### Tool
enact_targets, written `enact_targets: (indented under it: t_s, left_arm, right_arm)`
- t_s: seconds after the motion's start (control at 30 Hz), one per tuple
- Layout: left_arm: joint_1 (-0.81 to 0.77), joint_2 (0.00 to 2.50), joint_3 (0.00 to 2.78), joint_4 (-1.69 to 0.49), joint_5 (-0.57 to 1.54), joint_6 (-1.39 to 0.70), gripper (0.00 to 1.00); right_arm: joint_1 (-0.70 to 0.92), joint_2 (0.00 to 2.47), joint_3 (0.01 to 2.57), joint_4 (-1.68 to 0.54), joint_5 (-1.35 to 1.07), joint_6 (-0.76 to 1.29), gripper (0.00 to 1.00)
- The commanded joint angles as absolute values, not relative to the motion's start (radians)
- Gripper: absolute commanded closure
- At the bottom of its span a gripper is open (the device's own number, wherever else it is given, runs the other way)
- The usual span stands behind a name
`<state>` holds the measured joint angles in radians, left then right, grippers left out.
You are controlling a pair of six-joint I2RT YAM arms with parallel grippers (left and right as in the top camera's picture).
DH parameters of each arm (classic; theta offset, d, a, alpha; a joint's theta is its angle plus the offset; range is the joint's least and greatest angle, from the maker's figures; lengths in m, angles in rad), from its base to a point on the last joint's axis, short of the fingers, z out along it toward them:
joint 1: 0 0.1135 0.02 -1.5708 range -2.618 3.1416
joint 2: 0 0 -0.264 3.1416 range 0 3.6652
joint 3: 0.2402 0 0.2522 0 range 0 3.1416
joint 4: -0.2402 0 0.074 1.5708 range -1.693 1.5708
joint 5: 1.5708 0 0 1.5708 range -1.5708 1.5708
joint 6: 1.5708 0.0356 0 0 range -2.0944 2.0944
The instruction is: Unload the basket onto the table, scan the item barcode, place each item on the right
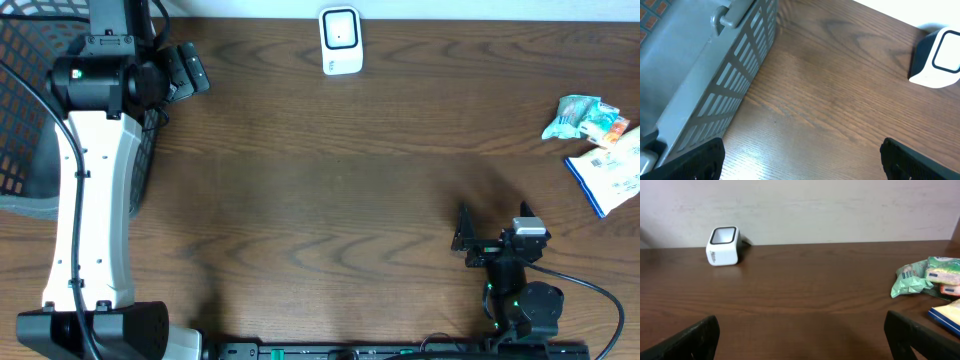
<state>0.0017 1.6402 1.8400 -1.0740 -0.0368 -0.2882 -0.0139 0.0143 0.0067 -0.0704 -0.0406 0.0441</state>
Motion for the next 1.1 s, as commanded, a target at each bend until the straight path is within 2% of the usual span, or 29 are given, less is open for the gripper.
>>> enact_targets:
  t_s: [0.0, 1.07]
  left_arm:
    - [0.001, 1.641, 1.843, -1.077, -0.053, -0.290, 0.02]
    - [0.001, 1.641, 1.843, -1.077, -0.053, -0.290, 0.02]
  right_arm:
    - [-0.019, 0.006, 0.005, -0.079, -0.032, 0.043, 0.01]
    - [0.013, 0.006, 0.006, -0.078, -0.032, -0.016, 0.01]
